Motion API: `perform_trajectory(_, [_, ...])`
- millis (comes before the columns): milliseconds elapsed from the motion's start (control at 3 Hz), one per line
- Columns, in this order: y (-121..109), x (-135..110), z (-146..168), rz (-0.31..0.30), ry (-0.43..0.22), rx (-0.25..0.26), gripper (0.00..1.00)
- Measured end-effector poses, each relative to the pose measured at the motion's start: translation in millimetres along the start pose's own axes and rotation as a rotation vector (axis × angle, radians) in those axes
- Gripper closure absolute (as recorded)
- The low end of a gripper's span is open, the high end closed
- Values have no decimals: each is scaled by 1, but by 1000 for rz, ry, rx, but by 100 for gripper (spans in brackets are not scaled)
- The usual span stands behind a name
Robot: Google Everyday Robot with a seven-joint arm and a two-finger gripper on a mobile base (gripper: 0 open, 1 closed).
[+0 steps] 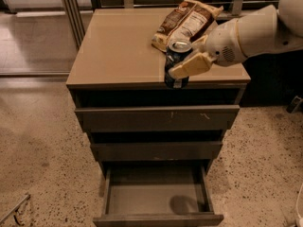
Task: Pick pepsi can from bottom drawer and place on counter
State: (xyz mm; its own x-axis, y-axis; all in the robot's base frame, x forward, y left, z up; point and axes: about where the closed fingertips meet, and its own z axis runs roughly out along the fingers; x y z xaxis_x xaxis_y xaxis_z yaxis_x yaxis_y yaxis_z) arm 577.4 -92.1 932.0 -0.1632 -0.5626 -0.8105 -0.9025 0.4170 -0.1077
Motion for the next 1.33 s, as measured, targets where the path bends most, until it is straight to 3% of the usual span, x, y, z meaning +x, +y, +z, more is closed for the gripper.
perform_trajectory(667, [-13, -15, -4, -2, -1, 35, 100])
perform_trajectory(1333, [-86, -36, 31, 77, 4, 142, 100])
